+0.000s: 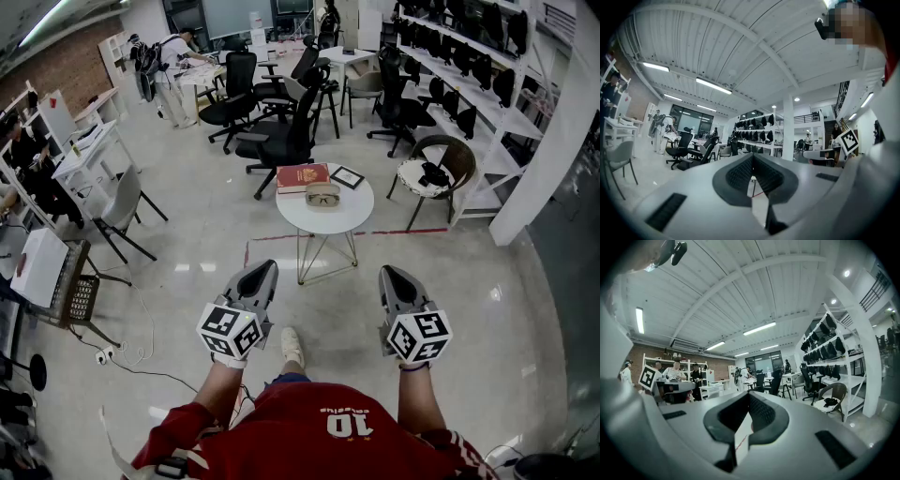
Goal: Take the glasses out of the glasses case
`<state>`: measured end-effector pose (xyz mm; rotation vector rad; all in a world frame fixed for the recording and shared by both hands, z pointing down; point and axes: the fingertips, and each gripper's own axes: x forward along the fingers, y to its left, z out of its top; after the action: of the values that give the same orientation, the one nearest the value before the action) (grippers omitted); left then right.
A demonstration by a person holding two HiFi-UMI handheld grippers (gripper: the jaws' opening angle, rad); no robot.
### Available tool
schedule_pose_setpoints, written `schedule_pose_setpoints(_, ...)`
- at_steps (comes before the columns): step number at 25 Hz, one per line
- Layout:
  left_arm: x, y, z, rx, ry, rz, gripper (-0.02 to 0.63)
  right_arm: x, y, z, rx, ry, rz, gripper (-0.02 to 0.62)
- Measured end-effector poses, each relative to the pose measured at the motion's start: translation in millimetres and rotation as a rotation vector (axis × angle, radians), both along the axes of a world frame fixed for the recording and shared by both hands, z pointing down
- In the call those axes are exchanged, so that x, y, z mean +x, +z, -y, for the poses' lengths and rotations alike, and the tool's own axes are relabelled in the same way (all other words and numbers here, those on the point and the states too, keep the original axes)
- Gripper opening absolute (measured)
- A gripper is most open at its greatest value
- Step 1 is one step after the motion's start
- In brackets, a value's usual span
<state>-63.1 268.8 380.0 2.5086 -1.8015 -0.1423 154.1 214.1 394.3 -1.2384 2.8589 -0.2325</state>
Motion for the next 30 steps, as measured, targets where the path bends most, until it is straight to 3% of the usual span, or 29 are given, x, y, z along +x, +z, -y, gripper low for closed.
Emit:
schedule_pose_setpoints(18, 13, -6, 2, 0.0, 0.016, 0.018, 0.008, 9, -5, 0, 0.005, 0.014, 0.038, 0.015)
schedule_pose_setpoints(30, 16, -2, 19, -0.002, 0.005, 0.064, 0.008, 19, 7, 19, 0.018, 0.101, -0.011, 0.015)
